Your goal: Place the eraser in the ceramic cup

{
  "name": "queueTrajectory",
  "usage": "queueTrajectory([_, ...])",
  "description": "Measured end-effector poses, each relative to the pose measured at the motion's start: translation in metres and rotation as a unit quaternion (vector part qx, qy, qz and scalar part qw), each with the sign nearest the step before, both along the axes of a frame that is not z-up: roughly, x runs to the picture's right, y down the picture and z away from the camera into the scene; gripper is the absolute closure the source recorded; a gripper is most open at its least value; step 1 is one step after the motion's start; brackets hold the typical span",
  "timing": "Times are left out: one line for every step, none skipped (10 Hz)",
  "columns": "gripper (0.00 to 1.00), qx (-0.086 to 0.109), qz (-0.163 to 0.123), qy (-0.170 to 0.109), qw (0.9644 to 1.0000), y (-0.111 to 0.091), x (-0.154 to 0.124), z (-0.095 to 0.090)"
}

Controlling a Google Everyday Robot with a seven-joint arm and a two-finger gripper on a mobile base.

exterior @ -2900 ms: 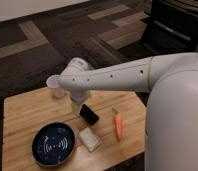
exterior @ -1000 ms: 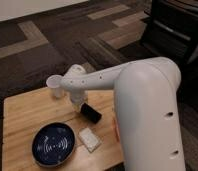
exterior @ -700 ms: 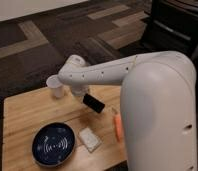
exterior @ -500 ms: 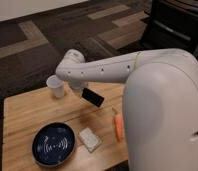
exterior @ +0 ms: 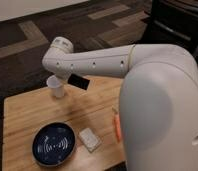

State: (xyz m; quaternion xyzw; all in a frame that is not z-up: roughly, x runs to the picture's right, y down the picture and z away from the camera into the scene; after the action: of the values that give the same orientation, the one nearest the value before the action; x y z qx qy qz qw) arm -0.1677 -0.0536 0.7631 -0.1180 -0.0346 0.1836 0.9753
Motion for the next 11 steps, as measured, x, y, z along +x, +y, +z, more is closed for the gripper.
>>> queueTrajectory([1.0, 0.0, 0.0, 0.0, 1.0, 0.0, -0.001, 0.0])
queueTrajectory([1.0, 0.0, -0.001, -0.001, 1.0, 0.001, -0.002, 0.0])
queueTrajectory([1.0, 0.001, -0.002, -0.002, 1.0, 0.0, -0.003, -0.001])
queueTrajectory([1.0, 0.017, -0.007, -0.014, 0.9997, -0.012, -0.008, -0.002])
queueTrajectory([1.0, 0.036, -0.02, -0.033, 0.9986, -0.025, -0.023, -0.005])
queueTrajectory([1.0, 0.052, -0.035, -0.051, 0.9967, -0.035, -0.036, -0.009])
queueTrajectory([1.0, 0.064, -0.049, -0.069, 0.9943, -0.042, -0.047, -0.013])
queueTrajectory([1.0, 0.069, -0.061, -0.092, 0.9915, -0.044, -0.063, -0.016])
queueTrajectory([1.0, 0.069, -0.07, -0.116, 0.9884, -0.042, -0.079, -0.019])
queueTrajectory([1.0, 0.064, -0.077, -0.14, 0.985, -0.037, -0.096, -0.023])
queueTrajectory([1.0, 0.055, -0.088, -0.169, 0.9801, -0.029, -0.116, -0.031])
